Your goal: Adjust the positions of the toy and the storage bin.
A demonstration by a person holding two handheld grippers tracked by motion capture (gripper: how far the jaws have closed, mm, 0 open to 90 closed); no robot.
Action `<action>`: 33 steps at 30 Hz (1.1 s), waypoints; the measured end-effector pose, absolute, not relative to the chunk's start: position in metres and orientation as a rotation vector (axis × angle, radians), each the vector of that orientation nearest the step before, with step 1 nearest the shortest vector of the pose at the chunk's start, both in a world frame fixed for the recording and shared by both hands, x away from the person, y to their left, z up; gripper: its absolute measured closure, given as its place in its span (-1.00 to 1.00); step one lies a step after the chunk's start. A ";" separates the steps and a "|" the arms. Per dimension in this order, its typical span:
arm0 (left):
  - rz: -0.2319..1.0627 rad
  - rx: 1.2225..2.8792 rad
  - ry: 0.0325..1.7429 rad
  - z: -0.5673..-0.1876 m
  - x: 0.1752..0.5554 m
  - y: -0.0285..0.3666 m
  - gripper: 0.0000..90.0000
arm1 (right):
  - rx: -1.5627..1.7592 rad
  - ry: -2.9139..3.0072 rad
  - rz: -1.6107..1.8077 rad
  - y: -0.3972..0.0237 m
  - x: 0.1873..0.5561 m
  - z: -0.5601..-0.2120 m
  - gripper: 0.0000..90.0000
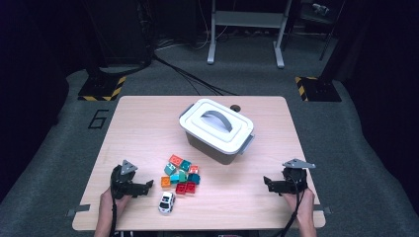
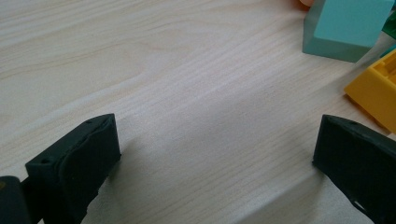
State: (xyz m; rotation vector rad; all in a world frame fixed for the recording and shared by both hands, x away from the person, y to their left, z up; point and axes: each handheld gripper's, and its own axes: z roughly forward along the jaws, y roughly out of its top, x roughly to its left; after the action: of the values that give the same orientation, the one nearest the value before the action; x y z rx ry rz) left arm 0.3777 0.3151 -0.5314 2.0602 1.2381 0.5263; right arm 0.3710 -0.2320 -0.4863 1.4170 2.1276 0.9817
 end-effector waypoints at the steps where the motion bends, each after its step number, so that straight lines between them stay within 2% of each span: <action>1: 0.527 2.060 1.238 -0.531 0.378 0.315 -0.99 | 1.414 2.124 0.977 -0.231 0.371 -0.484 -1.00; 16: 0.524 2.059 1.239 -0.531 0.378 0.315 -1.00 | 1.335 2.126 1.042 -0.220 0.385 -0.435 -1.00; 33: 0.528 2.056 1.240 -0.532 0.378 0.315 -1.00 | 1.181 2.206 1.096 -0.178 0.417 -0.388 -1.00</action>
State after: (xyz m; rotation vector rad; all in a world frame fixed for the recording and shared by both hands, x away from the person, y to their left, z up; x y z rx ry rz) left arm 0.3778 0.3149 -0.5318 2.0557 1.2402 0.5276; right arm 0.4167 -0.1778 -0.3882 1.1813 2.2064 1.0959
